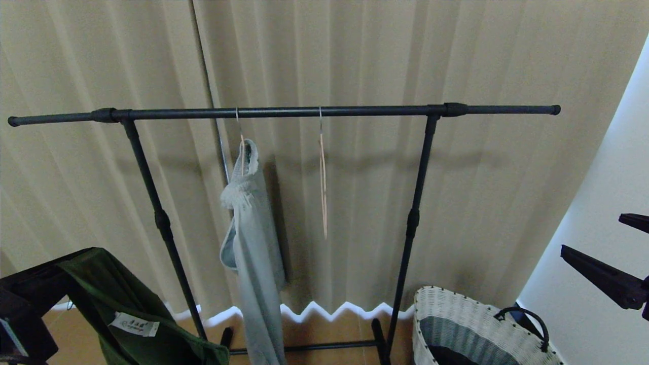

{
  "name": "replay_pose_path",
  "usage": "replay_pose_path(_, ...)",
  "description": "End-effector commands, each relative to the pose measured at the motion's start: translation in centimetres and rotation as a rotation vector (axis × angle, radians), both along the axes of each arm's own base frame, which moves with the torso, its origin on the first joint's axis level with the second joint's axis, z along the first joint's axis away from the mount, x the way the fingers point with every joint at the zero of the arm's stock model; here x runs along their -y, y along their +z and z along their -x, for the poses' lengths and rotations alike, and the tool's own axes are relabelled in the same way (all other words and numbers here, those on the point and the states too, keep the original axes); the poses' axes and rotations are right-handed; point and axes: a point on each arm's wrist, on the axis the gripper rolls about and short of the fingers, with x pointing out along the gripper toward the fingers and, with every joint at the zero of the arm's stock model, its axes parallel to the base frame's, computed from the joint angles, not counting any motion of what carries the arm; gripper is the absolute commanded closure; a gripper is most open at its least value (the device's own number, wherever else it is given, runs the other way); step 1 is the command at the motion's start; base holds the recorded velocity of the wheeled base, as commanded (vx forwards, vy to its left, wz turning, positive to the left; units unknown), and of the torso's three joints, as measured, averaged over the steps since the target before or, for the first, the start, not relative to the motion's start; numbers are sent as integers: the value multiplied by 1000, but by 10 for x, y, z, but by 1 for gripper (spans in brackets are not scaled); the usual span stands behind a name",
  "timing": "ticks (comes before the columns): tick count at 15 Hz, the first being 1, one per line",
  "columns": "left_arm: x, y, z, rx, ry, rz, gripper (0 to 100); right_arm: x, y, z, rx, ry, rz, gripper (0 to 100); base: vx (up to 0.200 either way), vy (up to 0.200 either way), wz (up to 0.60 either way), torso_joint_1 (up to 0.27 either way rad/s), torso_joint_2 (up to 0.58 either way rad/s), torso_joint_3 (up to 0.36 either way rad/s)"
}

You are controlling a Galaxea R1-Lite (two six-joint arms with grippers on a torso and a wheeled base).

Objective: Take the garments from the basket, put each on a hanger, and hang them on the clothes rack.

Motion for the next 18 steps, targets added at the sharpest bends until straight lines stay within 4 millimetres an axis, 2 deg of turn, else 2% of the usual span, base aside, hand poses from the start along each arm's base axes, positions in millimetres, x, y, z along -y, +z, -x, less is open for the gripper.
replay_pose_path(1, 0, -5, -1, 9, 0, 5, 100, 0, -2, 0, -7, -2, 2, 0, 0, 0, 0, 237, -515, -310)
replay_pose_path(9, 1, -5, -1, 45, 0, 18, 100, 4, -5, 7, -3, -23, 5, 0, 0, 0, 0, 221, -493, -274)
replay_pose_path(18, 0, -4, -1, 49, 0, 20, 100, 3, -5, 6, -8, -23, 5, 0, 0, 200, 0, 18, -30, -16)
